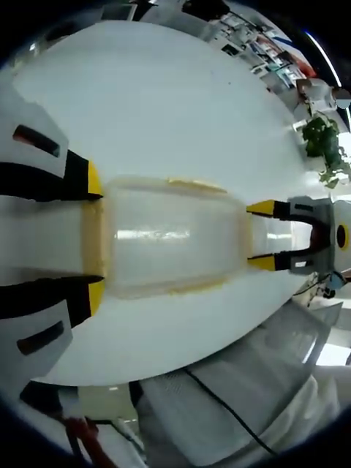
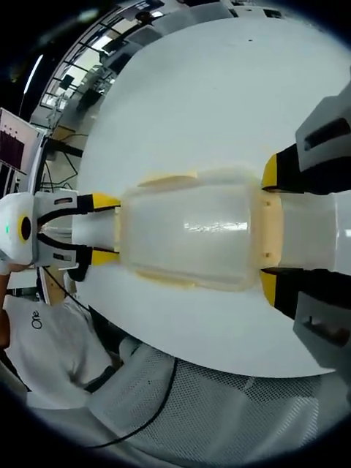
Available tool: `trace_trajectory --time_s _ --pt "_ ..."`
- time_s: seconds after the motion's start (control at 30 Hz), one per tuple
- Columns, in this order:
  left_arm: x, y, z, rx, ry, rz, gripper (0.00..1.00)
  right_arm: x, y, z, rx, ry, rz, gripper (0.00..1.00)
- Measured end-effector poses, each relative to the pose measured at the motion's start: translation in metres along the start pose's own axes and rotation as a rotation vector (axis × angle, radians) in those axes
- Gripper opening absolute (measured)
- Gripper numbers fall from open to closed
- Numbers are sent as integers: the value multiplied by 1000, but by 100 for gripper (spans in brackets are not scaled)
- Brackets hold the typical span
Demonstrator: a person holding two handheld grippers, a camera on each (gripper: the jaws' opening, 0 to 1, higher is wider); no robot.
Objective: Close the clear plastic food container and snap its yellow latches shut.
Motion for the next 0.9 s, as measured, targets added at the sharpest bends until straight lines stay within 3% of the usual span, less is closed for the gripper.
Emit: trace_trajectory --time_s 0.33,0.9 --pt "0 1 2 -37 6 2 39 -2 0 1 -27 -1 -5 37" --pt "6 0 3 -55 8 -6 37 -5 -5 2 -18 4 5 37"
Point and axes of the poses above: the point that each gripper's makers call its tool centre point, and the gripper's own axes: y roughly forward along the fingers, x roughly to its right, z roughly out of its top, the point moved 5 cm from there along -y, roughly backward along the fingers, and after that the axes turned 7 degrees about -z, right-handed, at the moved point
